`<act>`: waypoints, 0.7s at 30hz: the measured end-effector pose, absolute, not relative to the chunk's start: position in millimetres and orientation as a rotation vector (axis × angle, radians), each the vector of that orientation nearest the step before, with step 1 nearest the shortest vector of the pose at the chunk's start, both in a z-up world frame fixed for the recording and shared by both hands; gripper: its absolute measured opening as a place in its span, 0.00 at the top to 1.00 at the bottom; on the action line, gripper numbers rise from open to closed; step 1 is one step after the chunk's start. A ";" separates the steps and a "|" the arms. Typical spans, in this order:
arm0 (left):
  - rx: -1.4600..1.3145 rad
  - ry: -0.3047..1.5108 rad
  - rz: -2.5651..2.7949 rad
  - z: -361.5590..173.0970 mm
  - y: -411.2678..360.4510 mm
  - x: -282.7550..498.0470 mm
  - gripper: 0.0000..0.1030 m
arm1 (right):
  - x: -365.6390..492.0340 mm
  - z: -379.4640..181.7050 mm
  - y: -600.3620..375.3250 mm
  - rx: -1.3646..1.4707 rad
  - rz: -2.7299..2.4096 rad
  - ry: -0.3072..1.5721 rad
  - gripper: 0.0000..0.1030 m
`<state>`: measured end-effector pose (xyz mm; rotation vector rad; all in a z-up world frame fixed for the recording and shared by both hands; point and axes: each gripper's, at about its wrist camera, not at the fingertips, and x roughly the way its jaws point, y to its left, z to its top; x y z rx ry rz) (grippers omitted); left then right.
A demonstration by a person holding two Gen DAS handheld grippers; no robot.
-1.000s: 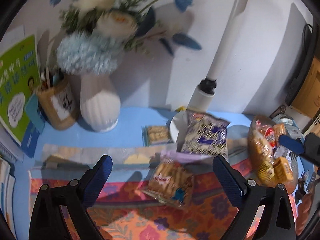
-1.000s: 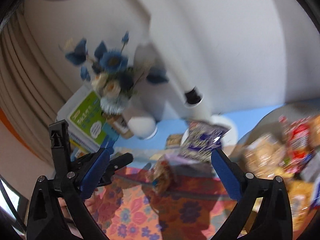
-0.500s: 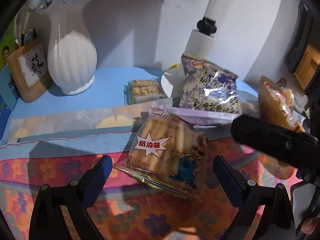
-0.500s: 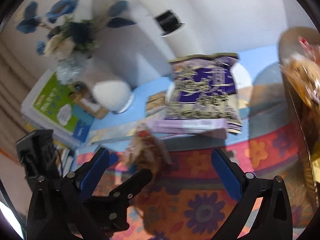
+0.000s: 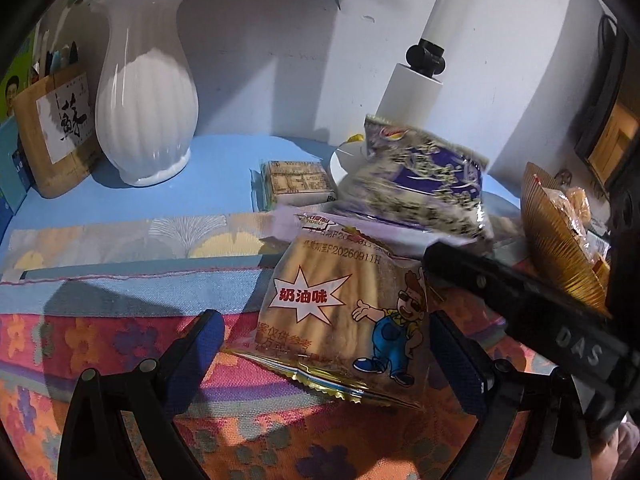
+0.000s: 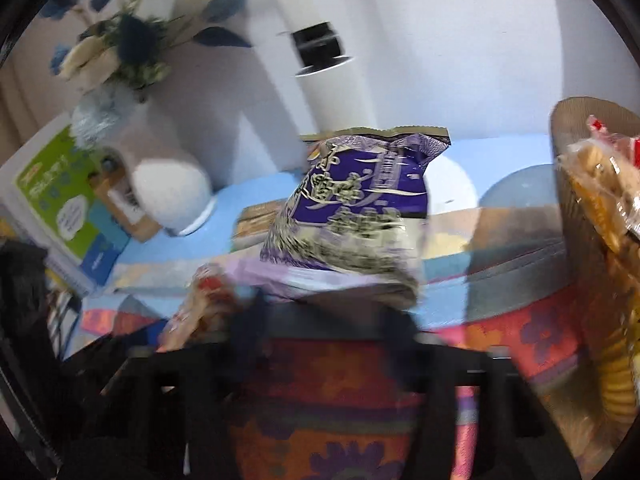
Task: Organize snacks
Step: 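Grasp the milk-flavour biscuit bag with the left gripper while the right grasps the white stick pack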
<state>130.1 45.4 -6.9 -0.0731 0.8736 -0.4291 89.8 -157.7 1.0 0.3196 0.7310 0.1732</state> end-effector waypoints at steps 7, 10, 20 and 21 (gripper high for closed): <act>-0.089 0.867 -0.438 -5.9 49.0 127.7 0.04 | 83.9 3.0 -154.8 0.353 0.319 0.704 0.88; -0.073 0.852 -0.408 -3.3 51.5 124.4 0.18 | 77.5 3.9 -156.4 0.355 0.319 0.705 0.89; -0.119 0.868 -0.173 5.8 113.7 131.2 0.23 | 22.6 27.2 -166.9 0.281 0.388 0.714 0.86; -0.137 0.873 -0.148 4.0 121.7 133.6 0.23 | 26.0 31.1 -159.9 0.228 0.391 0.719 0.78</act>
